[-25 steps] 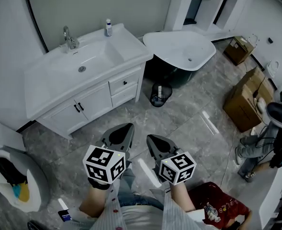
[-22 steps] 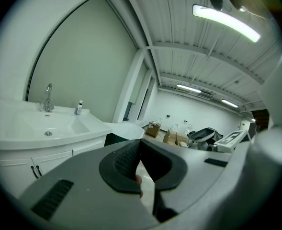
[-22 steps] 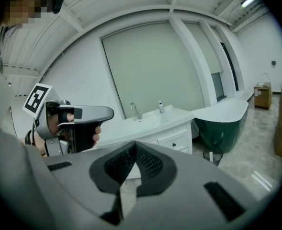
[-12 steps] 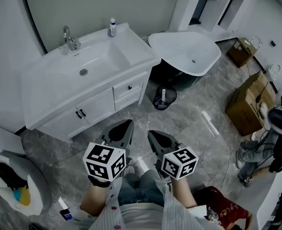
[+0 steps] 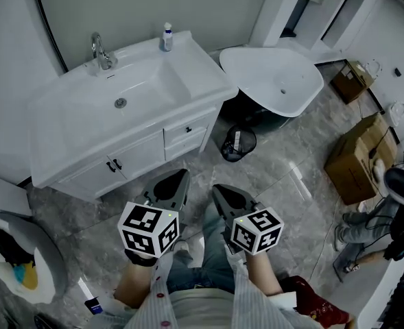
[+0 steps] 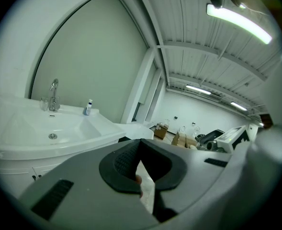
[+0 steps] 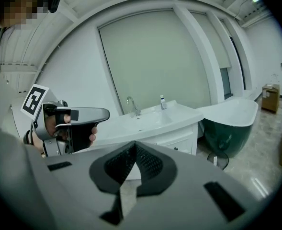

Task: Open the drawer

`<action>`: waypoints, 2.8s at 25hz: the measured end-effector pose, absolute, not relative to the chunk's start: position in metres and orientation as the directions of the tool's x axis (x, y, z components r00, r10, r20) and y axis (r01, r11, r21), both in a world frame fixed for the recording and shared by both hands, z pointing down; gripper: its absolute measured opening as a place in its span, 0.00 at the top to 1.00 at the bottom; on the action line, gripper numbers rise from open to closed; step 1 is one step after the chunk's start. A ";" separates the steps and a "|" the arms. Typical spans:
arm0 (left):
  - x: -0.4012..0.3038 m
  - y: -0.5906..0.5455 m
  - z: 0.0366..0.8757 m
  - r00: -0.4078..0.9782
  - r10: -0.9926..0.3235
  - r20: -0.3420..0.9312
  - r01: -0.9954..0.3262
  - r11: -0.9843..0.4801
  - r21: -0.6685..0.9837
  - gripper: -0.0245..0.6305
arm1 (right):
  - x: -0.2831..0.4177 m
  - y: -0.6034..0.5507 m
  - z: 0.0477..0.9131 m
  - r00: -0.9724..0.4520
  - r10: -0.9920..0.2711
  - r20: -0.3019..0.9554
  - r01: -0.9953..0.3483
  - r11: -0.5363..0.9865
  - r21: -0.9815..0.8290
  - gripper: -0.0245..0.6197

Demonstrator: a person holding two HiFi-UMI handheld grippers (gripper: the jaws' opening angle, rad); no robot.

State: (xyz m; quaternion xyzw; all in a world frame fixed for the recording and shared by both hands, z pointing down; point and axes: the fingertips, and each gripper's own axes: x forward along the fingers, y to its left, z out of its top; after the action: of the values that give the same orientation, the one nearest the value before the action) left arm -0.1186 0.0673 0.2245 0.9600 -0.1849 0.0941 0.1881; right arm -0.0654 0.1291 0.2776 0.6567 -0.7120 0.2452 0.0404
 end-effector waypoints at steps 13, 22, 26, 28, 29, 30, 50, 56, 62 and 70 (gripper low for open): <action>-0.023 -0.027 0.231 0.847 -0.461 0.264 -0.530 -0.777 0.340 0.94 | 0.033 0.023 0.286 -0.304 -0.870 0.388 -0.933 0.189 -0.308 0.95; 0.045 -0.082 0.224 0.756 -0.585 0.294 -0.655 -0.680 0.330 0.94 | 0.105 -0.045 0.274 -0.451 -0.797 0.402 -0.887 0.352 -0.298 0.95; 0.059 -0.096 0.232 0.708 -0.635 0.309 -0.706 -0.622 0.339 0.94 | 0.126 -0.067 0.279 -0.494 -0.768 0.409 -0.867 0.402 -0.293 0.95; 0.062 -0.099 0.238 0.680 -0.660 0.321 -0.733 -0.591 0.338 0.94 | 0.132 -0.073 0.285 -0.521 -0.746 0.416 -0.852 0.427 -0.303 0.95; 0.062 -0.100 0.242 0.665 -0.671 0.328 -0.746 -0.575 0.337 0.94 | 0.133 -0.074 0.289 -0.535 -0.733 0.420 -0.844 0.439 -0.308 0.95; 0.062 -0.100 0.246 0.651 -0.680 0.337 -0.758 -0.559 0.337 0.94 | 0.134 -0.076 0.292 -0.549 -0.720 0.424 -0.835 0.452 -0.313 0.95; 0.043 -0.098 0.319 0.569 -0.684 0.456 -0.822 -0.476 0.313 0.94 | 0.123 -0.079 0.339 -0.569 -0.677 0.467 -0.820 0.425 -0.384 0.95; 0.035 -0.099 0.352 0.569 -0.668 0.480 -0.822 -0.478 0.309 0.94 | 0.120 -0.083 0.365 -0.523 -0.696 0.492 -0.849 0.379 -0.368 0.95; 0.035 -0.099 0.388 0.594 -0.633 0.497 -0.803 -0.511 0.308 0.94 | 0.112 -0.089 0.397 -0.486 -0.706 0.515 -0.873 0.371 -0.316 0.95; 0.038 -0.108 0.443 0.592 -0.628 0.506 -0.803 -0.514 0.301 0.94 | 0.111 -0.107 0.452 -0.456 -0.712 0.534 -0.890 0.364 -0.275 0.95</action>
State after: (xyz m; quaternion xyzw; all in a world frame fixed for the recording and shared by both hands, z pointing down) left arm 0.0384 -0.1085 0.4425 0.8535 -0.4191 0.1691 0.2596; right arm 0.1109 -0.1075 0.4521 0.4947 -0.8093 0.2705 0.1645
